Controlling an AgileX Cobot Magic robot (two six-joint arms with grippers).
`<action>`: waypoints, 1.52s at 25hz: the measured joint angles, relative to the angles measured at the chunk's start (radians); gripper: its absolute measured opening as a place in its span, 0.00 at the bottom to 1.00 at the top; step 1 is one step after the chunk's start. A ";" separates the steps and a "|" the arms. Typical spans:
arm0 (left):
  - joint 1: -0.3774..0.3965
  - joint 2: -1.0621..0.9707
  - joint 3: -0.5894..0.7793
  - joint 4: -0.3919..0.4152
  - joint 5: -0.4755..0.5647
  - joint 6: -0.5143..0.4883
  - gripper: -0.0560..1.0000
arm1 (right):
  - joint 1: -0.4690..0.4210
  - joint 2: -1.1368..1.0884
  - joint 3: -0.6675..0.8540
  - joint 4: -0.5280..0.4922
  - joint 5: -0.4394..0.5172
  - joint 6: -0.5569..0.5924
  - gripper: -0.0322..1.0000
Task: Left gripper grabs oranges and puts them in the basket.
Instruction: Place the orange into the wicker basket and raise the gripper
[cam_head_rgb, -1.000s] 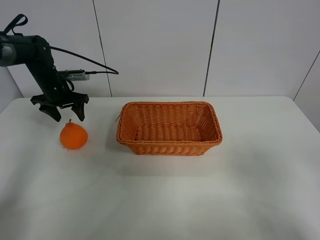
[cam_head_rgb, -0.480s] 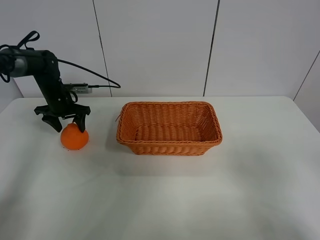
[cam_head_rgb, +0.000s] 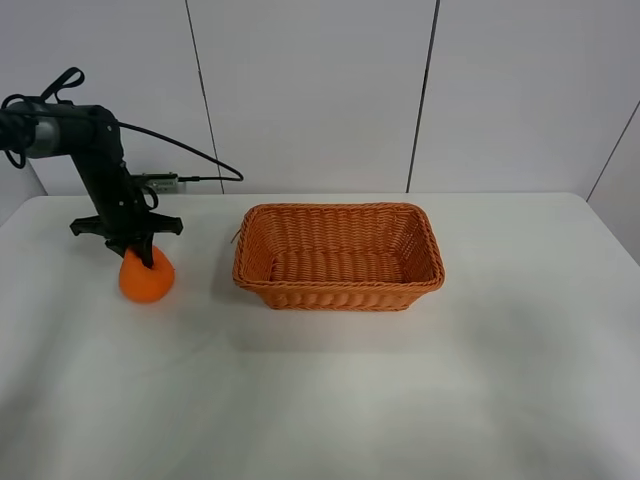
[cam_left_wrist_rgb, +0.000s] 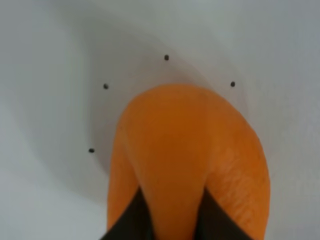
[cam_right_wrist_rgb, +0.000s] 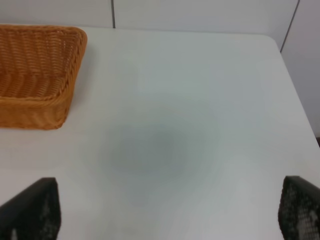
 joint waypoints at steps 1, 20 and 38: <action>0.000 0.000 -0.014 0.000 0.014 0.001 0.24 | 0.000 0.000 0.000 0.000 0.000 0.000 0.70; -0.016 -0.162 -0.256 -0.028 0.100 0.002 0.24 | 0.000 0.000 0.000 0.000 0.000 0.000 0.70; -0.457 -0.081 -0.295 -0.069 0.064 -0.029 0.24 | 0.000 0.000 0.000 0.000 0.000 0.000 0.70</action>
